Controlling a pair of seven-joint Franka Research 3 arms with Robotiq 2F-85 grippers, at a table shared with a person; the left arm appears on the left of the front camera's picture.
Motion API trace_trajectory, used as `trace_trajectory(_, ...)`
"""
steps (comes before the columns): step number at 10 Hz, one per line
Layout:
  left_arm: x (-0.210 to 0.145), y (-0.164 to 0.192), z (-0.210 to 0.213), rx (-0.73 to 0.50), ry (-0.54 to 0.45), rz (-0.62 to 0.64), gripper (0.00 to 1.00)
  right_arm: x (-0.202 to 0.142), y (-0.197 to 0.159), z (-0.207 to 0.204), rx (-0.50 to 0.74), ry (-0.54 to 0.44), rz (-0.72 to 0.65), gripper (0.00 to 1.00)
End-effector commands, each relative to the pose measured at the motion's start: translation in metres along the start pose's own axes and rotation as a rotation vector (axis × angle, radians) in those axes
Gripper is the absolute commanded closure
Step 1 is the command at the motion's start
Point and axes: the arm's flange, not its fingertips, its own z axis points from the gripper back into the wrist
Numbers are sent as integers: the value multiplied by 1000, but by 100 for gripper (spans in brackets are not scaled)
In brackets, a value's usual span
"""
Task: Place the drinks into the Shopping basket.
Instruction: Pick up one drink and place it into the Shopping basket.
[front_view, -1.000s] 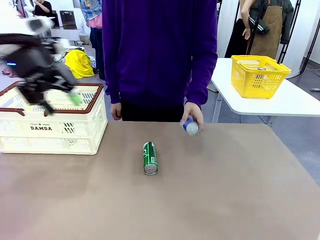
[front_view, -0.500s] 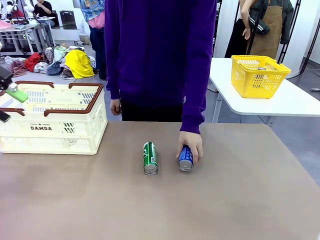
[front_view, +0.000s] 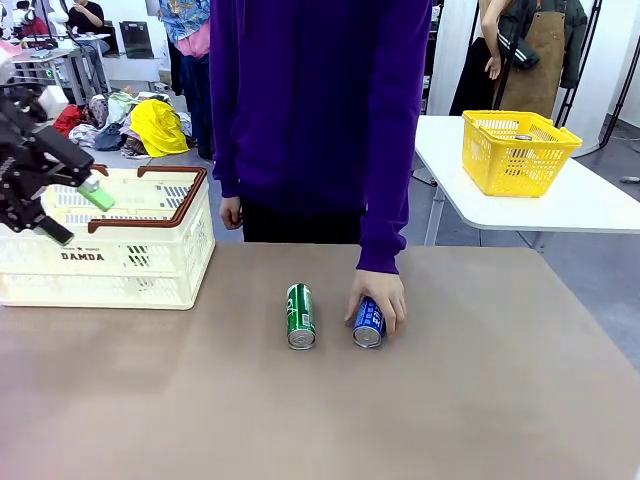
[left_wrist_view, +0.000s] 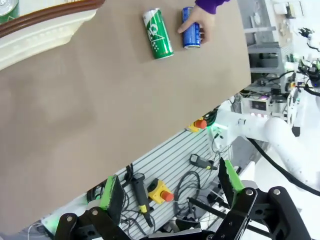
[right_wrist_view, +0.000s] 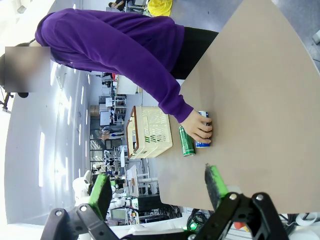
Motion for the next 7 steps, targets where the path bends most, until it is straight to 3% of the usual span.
trace_trajectory(1,-6,33,26,-20,-9,62,0,2,1,0,25,-9,25,0)
trace_trajectory(3,-16,60,44,-79,-25,123,0,2,1,0,25,-9,25,0)
trace_trajectory(7,19,4,4,158,-30,185,0,2,1,0,25,-9,25,0)
